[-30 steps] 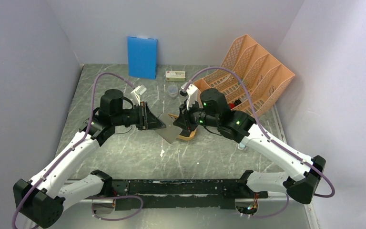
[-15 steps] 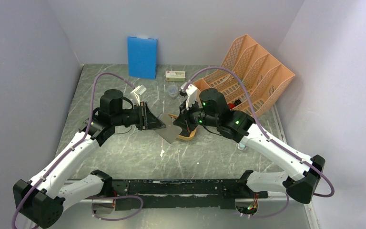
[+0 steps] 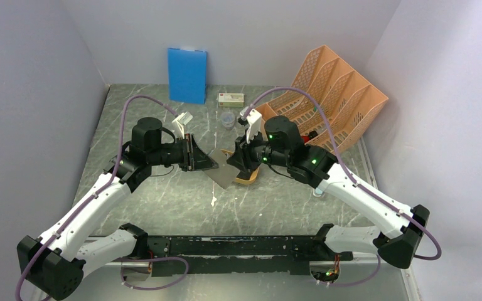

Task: Put the credit cards into the card holder
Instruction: Close the card holder.

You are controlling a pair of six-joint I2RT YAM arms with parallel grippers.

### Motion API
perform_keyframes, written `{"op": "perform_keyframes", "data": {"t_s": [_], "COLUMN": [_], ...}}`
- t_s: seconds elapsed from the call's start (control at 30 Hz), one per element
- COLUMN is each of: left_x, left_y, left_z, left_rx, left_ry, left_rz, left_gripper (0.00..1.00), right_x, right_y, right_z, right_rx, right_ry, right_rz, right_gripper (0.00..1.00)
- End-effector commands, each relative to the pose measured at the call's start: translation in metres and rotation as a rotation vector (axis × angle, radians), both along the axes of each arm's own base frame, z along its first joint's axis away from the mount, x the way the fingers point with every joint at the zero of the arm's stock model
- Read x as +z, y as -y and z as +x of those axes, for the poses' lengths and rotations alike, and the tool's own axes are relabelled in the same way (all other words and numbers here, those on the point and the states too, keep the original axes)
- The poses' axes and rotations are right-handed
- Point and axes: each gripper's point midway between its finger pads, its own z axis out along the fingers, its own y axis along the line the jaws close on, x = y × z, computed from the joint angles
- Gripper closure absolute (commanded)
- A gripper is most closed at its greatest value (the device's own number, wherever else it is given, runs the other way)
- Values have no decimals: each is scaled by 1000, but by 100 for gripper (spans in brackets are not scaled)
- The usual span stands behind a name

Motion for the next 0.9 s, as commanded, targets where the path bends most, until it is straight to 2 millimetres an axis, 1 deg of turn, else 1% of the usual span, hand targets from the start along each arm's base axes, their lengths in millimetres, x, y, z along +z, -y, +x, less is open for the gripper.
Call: {"op": "perform_keyframes", "data": {"t_s": [0.0,0.23,0.6,0.7,0.77,0.83,0.87], "left_x": [20,19,21,21,20,20,20], "left_y": [1,1,0,0,0,0,0], "left_z": [-2,-3,-4,-5,-5,-5,-4], "left_rx": [-17,-17,-18,-18,-17,-16,-14], "left_ry": [42,41,44,45,45,47,44], "left_rz": [-41,-42,-46,-46,-45,-46,-44], "left_gripper": [95,95,95,95,95,95,95], "right_x": [4,2,-4,-5,-2,0,0], "right_y": [0,0,-1,-2,-2,-2,-2], "right_z": [5,5,6,6,5,4,3], "right_rx": [-21,-18,-22,-22,-18,-12,-10], "right_ry": [13,6,-5,-6,-3,-1,-4], "right_rz": [13,7,-8,-8,2,9,9], "right_gripper": [68,71,73,78,87,92,92]}}
